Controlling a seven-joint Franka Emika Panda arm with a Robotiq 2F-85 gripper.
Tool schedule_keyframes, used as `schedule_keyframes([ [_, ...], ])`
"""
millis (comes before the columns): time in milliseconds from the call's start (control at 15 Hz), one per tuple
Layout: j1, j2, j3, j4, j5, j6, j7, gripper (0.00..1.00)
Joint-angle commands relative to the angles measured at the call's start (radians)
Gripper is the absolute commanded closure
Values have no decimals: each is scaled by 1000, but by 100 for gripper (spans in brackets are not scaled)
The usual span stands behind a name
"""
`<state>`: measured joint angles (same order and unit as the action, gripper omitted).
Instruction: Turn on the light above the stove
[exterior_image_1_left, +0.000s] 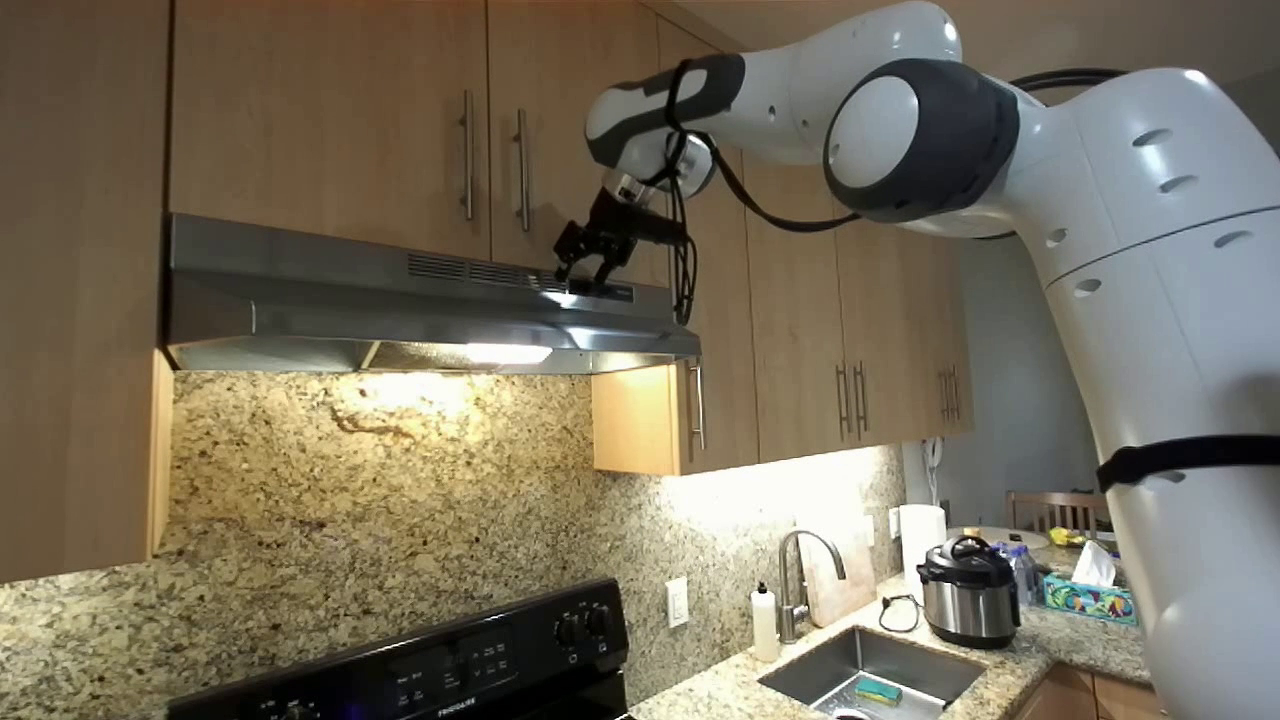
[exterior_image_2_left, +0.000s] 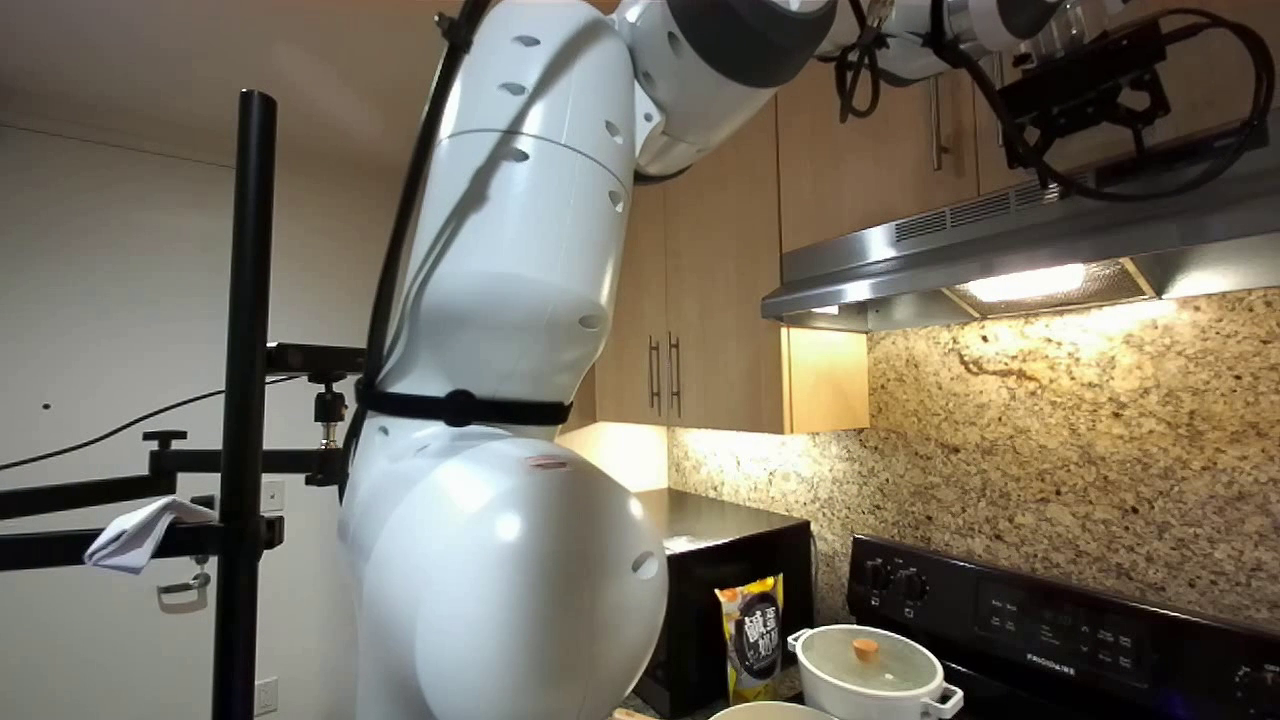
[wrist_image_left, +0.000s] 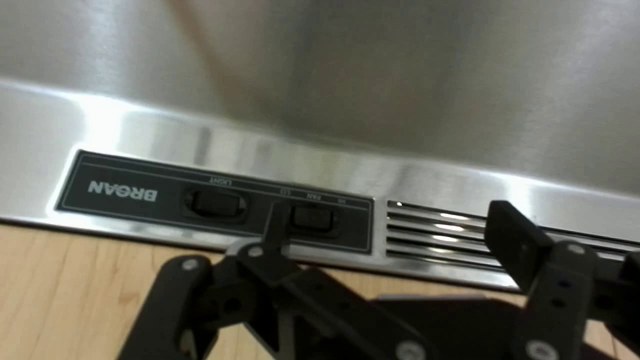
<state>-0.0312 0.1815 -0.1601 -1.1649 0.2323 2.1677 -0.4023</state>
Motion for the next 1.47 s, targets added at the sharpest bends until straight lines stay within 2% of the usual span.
schedule_keyframes([
  [0, 36, -53, 1, -42, -78, 3, 40, 0],
  [200, 61, -56, -3, -33, -149, -11, 101, 0],
  [733, 102, -48, -3, -13, -247, -67, 271, 0],
  [1133, 120, -82, -4, -66, -289, -70, 409, 0],
  [1267, 123, -99, 0, -85, -300, -79, 423, 0],
  [1333, 106, -42, 0, -18, -262, -58, 381, 0],
  [1400, 107, -44, 1, -19, -263, -58, 383, 0],
])
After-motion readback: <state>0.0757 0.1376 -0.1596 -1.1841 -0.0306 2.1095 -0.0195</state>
